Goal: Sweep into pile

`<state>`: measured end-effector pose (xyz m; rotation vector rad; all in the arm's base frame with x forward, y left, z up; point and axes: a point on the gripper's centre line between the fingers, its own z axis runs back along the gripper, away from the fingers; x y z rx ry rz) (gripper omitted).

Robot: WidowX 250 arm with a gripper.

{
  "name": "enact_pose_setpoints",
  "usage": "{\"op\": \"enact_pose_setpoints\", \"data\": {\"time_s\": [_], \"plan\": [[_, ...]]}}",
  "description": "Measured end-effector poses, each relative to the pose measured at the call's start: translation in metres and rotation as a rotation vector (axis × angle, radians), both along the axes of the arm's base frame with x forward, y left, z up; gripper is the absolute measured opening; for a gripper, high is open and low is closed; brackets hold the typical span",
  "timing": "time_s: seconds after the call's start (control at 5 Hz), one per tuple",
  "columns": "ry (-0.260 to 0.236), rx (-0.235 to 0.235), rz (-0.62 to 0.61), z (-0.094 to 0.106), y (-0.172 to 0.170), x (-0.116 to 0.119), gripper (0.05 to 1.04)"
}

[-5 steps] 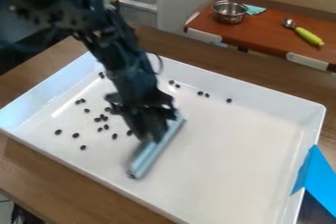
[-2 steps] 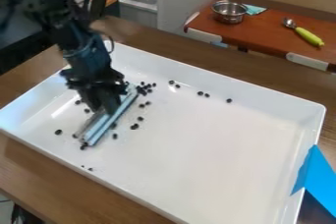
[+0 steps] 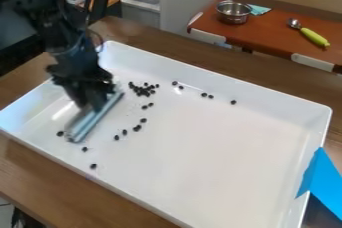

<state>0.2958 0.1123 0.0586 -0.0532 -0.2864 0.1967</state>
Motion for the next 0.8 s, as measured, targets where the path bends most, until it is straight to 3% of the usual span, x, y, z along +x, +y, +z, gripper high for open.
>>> {"op": "enact_pose_setpoints", "data": {"time_s": [0.2,0.4,0.6,0.8], "plan": [[-0.026,-0.109,-0.016,0.035,-0.026,-0.006,0.334],[-0.025,-0.238,-0.039,0.065,-0.071,0.004,0.334],[-0.045,-0.290,-0.033,0.077,-0.119,0.027,0.334],[-0.009,-0.286,-0.040,0.055,-0.166,0.055,0.334]]}}
